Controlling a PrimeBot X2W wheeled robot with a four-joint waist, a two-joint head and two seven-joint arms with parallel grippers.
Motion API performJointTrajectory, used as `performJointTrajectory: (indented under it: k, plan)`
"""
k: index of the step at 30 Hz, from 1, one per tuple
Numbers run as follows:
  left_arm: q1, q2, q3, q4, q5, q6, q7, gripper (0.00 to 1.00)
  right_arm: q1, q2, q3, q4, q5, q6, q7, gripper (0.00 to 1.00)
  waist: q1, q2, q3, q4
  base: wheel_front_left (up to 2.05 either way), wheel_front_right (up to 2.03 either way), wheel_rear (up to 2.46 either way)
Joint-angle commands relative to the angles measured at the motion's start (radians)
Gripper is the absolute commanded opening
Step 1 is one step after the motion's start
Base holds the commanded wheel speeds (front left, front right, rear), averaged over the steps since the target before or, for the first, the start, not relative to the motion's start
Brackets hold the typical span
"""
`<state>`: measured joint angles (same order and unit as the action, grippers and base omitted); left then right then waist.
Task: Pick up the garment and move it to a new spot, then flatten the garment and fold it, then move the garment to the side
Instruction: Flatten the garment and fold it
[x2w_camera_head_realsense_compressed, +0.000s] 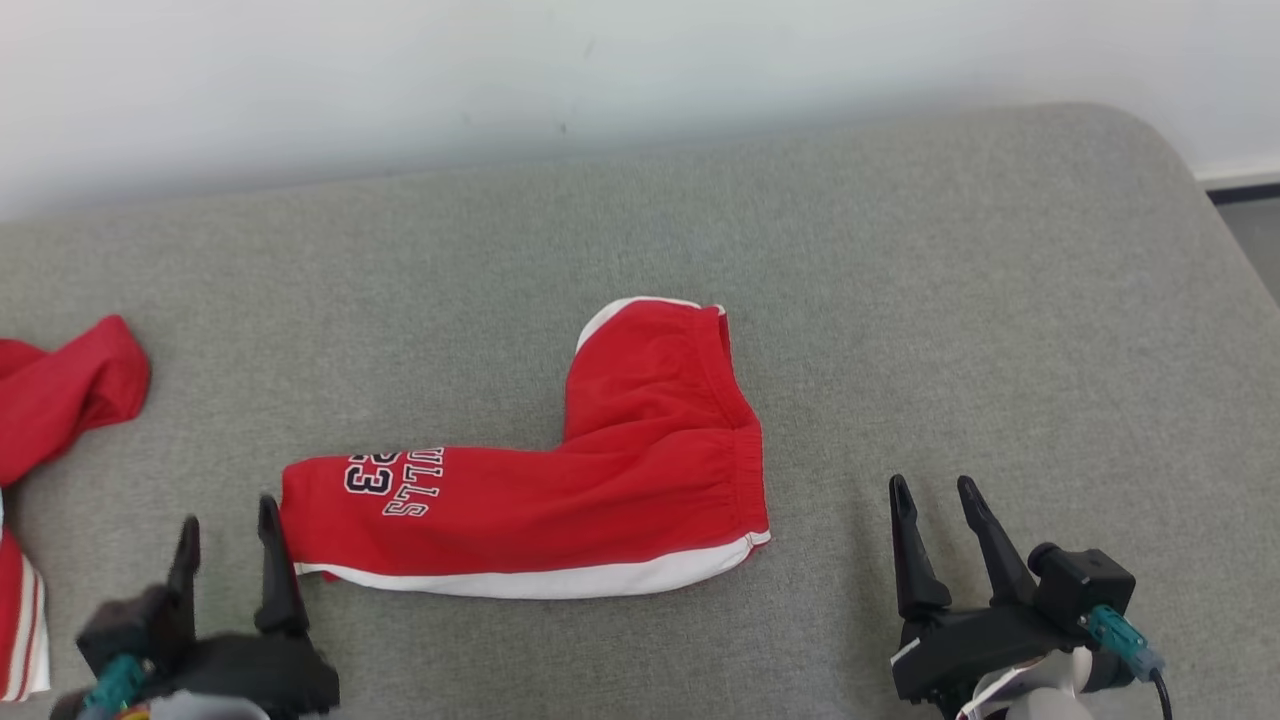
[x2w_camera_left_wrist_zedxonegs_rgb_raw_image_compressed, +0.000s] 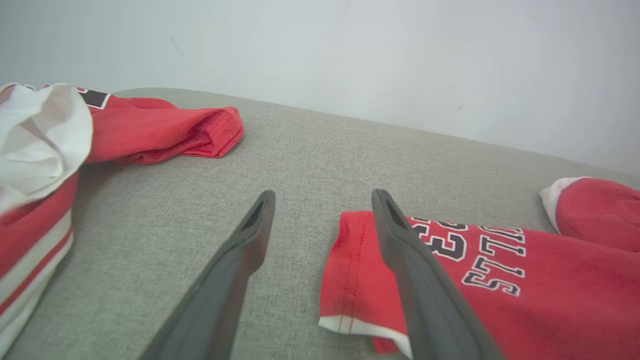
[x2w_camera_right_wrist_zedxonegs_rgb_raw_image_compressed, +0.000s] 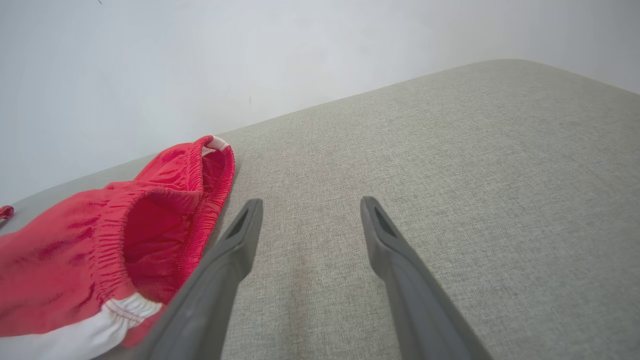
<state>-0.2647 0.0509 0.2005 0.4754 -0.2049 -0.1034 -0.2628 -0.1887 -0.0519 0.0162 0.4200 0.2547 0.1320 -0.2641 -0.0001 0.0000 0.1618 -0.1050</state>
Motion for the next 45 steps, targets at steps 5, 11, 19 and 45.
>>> performJointTrajectory:
  k: [5,11,19,45]
  plan:
    - [0.120,0.000,-0.031,-0.055,0.039,-0.009,-0.003,1.00,0.045,0.002,0.011,-0.032,0.008,-0.002,0.000,1.00,0.0001,0.0000,-0.076,0.026,0.00,0.00,0.00]
    - [0.228,0.000,-0.059,-0.102,0.048,-0.019,-0.003,1.00,0.096,0.002,0.028,-0.067,-0.042,-0.002,0.000,1.00,0.0001,0.0000,-0.132,0.030,0.00,0.00,0.00]
    - [0.308,0.000,-0.099,-0.139,0.048,-0.006,-0.003,1.00,0.158,0.002,0.060,-0.084,-0.113,-0.002,0.000,1.00,0.0001,0.0000,-0.173,0.027,0.00,0.00,0.00]
    - [0.237,0.000,-0.167,-0.152,0.005,0.016,-0.003,1.00,0.085,0.002,0.137,-0.036,-0.174,-0.002,0.000,1.00,0.0001,0.0000,-0.022,0.068,0.00,0.00,0.00]
